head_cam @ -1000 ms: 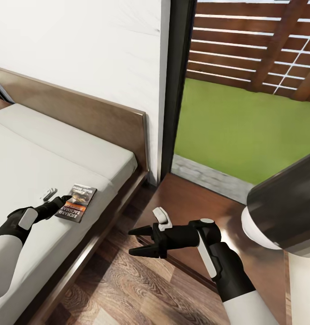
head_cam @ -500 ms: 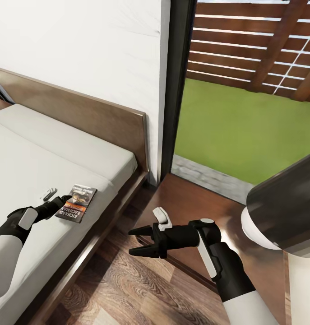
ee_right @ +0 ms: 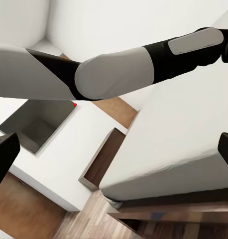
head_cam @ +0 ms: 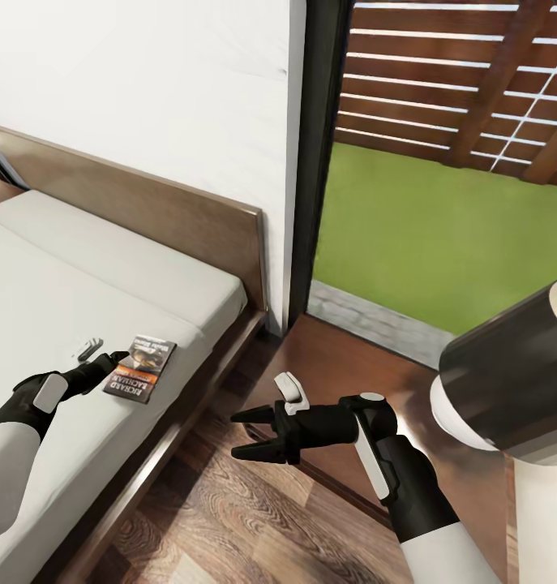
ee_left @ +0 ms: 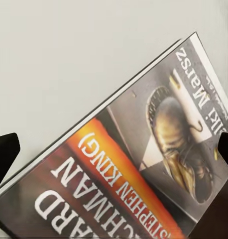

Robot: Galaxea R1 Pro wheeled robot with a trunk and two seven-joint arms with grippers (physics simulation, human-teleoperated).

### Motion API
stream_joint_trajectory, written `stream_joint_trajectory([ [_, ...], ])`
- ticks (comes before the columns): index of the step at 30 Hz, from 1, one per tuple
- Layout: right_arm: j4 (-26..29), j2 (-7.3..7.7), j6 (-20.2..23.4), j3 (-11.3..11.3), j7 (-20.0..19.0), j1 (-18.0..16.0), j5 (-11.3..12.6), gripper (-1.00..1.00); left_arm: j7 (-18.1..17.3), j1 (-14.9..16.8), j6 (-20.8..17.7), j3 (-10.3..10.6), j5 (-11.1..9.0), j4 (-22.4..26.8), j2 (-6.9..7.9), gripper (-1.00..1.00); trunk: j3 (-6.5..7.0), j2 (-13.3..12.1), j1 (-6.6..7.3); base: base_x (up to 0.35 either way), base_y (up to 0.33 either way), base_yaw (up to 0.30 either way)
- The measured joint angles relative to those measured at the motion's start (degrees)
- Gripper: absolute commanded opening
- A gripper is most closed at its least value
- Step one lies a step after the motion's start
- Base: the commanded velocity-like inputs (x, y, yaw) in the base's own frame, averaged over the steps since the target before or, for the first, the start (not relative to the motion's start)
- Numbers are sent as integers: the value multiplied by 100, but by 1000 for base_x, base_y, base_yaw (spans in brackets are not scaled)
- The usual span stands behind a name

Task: In the bedroom, move the book from the bed onto either nightstand, and place the two sandals side by side next to the bed.

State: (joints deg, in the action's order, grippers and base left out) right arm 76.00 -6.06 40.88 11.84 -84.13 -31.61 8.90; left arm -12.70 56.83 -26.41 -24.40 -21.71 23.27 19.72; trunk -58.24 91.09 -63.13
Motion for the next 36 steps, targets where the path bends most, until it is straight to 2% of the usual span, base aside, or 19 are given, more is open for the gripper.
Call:
stream_joint_trajectory([
  [10, -1, 0, 0, 0, 3, 0, -1, 100, -2, 0, -12, -7, 0, 6, 13, 100, 180, -401, 220, 0, 0, 0],
  [21, -2, 0, 0, 0, 8, 0, -3, 100, -9, 0, 0, 0, 1, 4, 14, 100, 180, -403, 220, 0, 0, 0],
  [36, -6, 0, -6, 0, 17, 0, 5, 100, -17, 0, -42, -9, 0, 7, 47, 100, 449, -1003, 549, 0, 0, 0],
])
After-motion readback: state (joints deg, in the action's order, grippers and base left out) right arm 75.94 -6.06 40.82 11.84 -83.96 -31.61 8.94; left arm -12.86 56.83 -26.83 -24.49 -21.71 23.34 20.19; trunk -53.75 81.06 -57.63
